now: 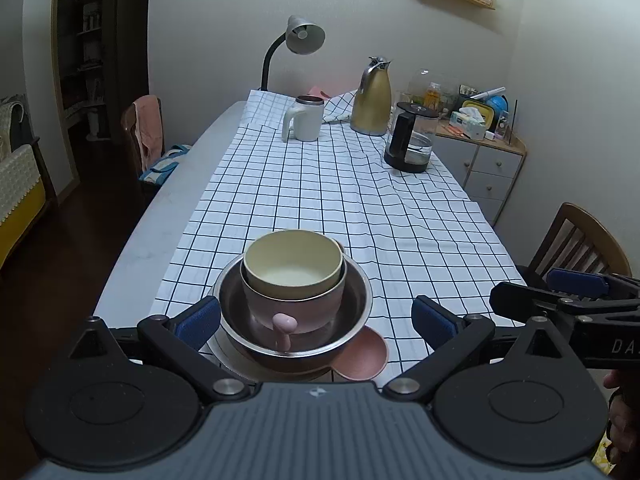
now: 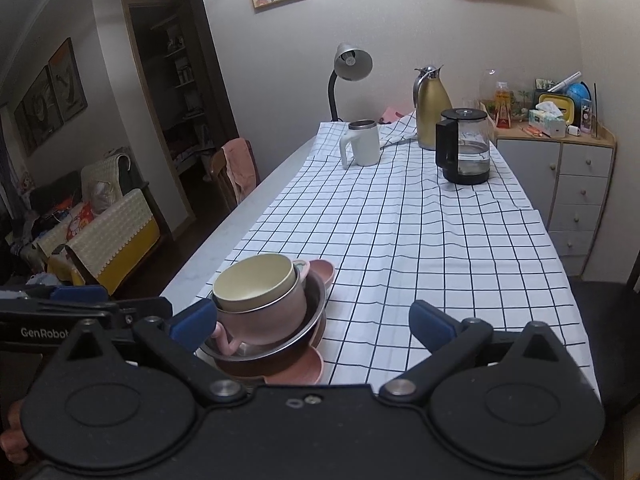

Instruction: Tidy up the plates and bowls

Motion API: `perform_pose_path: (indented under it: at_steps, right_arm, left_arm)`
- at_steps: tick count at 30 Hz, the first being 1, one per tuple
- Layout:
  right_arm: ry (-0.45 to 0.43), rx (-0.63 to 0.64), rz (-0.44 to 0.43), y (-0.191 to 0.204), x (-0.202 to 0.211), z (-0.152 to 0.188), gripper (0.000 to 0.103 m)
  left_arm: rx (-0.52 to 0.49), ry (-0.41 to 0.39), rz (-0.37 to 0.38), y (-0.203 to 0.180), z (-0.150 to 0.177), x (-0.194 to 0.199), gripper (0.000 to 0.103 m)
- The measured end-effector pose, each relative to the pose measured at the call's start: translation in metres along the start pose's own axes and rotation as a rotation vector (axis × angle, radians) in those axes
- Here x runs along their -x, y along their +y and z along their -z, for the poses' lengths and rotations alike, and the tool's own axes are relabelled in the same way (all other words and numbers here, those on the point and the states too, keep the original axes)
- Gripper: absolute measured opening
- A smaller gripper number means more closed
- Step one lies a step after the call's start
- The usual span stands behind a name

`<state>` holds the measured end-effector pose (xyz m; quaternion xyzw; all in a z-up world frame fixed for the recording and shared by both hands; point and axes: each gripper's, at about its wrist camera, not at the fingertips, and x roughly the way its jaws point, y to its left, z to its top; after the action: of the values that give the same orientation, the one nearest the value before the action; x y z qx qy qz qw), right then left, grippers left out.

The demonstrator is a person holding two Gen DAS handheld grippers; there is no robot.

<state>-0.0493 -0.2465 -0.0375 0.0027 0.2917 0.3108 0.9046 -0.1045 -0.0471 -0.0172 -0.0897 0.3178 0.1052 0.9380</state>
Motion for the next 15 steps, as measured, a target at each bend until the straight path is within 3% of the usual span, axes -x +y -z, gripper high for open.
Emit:
perform_pose_path:
  at_steps: [15]
  right_arm:
    - [0.001,0.016,-0.009,-0.0002,0.002,0.0001,0.103]
  left_arm:
    - [-0.013,-0.019,-0.006,-0.0078,0.0019,0.0043,0.102]
